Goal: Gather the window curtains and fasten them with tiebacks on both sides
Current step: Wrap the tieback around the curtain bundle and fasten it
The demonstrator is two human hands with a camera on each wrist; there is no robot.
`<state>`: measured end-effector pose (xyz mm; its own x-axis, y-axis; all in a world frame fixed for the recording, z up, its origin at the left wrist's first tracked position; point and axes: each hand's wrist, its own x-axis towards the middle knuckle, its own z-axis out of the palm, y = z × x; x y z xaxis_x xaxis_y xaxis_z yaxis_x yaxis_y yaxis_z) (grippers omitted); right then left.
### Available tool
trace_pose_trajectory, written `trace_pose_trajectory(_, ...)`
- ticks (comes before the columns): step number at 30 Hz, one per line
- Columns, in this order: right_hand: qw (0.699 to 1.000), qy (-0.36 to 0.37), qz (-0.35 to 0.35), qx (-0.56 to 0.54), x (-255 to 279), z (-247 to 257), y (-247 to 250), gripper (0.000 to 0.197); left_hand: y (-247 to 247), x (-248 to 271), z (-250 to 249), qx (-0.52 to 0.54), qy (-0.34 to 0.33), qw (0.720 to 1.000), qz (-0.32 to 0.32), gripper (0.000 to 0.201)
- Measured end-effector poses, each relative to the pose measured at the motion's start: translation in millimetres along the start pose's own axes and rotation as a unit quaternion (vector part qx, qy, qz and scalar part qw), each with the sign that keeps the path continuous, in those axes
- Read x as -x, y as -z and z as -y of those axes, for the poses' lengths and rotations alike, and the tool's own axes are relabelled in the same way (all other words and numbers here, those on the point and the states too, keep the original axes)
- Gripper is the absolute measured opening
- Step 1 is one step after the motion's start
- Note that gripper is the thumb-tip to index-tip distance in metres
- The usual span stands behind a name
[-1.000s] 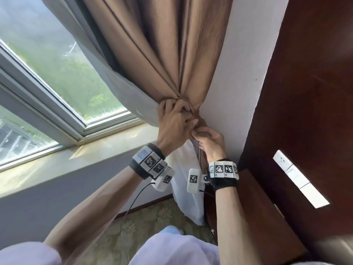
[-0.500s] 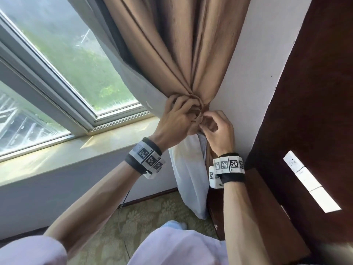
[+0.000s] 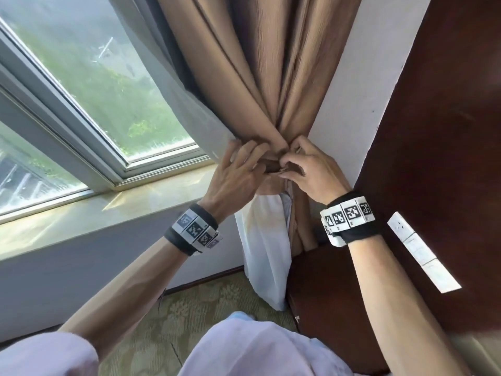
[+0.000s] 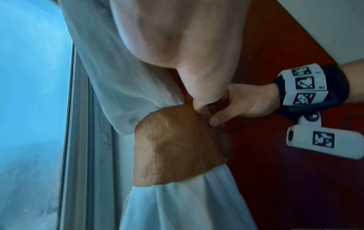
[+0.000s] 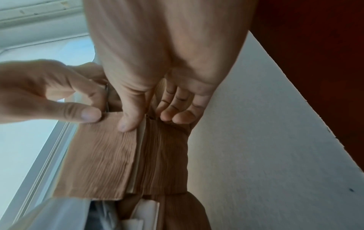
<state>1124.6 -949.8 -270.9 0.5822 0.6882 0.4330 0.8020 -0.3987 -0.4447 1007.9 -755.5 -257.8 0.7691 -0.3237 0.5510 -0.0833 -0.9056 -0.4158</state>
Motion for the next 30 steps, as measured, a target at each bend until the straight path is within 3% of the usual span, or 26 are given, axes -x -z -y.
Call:
trace_pose_trajectory(3,1.0,-0.015,-0.006,0.006,2.9,-2.9,1.5,0.016,1.8,-5.3,-9.8,0.014,0.003,1.0,0.001,0.022)
trace_pose_trajectory(7,0.999,-0.031,-0.016,-0.013,9.3,-5.7,7.9,0.015,-4.0,-9.8,-18.4,0.023,0.022,0.999,0.031,0.051)
trace_pose_trajectory(9,1.0,-0.023,0.007,-0.013,8.9,-4.6,12.6,0.014,-8.2,-17.9,-26.7,0.034,0.04,0.998,0.035,0.055)
trace_pose_trajectory(15,0.995,-0.059,0.029,-0.075,10.3,-8.7,18.9,0.016,-19.5,-31.5,-50.2,0.131,0.128,0.983,-0.017,0.021)
trace_pose_trajectory(20,0.994,-0.046,0.037,-0.087,16.6,-5.6,18.8,0.015,-35.2,-22.3,-70.4,0.131,0.16,0.977,-0.053,0.026)
trace_pose_trajectory(23,0.992,-0.068,0.012,-0.108,18.1,-12.5,19.4,0.015,-39.7,-23.5,-74.4,0.124,0.145,0.98,-0.05,0.032)
trace_pose_trajectory(27,0.988,-0.097,-0.022,-0.117,18.1,-16.0,15.4,0.016,-26.9,-18.4,-58.0,0.113,0.076,0.991,0.001,0.048)
trace_pose_trajectory(30,0.989,-0.11,-0.038,-0.086,20.8,-4.5,26.0,0.014,-4.4,-5.6,-39.5,0.144,0.026,0.989,-0.001,0.043)
